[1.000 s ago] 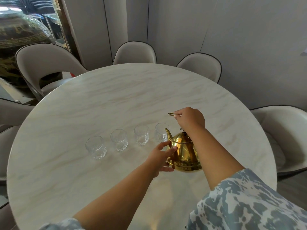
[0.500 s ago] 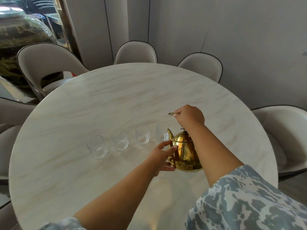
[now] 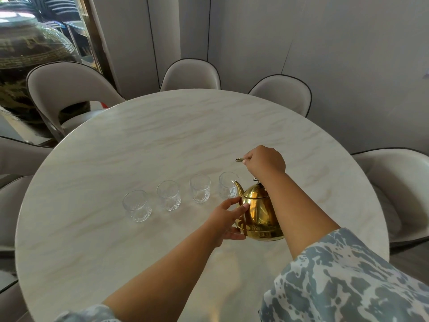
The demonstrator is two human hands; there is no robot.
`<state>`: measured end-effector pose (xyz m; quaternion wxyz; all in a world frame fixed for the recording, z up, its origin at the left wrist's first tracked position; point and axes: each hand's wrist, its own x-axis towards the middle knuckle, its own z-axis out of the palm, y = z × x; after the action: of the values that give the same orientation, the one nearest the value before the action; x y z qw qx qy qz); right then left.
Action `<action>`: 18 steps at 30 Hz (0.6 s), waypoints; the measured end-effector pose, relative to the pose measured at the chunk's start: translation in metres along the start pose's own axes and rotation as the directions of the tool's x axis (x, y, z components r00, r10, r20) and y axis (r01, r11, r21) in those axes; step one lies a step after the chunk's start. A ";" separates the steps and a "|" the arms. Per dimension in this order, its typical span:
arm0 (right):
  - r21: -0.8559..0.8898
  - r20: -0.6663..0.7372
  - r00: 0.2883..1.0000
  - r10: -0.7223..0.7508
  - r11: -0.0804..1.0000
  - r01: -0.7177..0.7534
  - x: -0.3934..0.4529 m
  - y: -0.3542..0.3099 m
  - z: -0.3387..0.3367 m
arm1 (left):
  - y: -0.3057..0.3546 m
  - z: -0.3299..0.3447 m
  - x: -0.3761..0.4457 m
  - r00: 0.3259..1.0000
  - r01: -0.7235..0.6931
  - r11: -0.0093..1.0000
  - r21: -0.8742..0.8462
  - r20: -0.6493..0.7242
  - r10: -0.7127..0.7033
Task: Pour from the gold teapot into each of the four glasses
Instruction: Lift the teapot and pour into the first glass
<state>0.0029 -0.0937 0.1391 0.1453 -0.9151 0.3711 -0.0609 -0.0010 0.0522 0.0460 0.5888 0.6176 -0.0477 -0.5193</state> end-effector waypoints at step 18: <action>-0.017 -0.036 0.999 -0.011 1.000 0.011 -0.011 0.004 0.001 | -0.003 -0.003 -0.001 1.000 -0.014 0.999 0.042 0.004 0.014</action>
<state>-0.0073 -0.0882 0.1371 0.1304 -0.9171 0.3691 -0.0750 -0.0009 0.0557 0.0430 0.5794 0.6284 -0.0640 -0.5151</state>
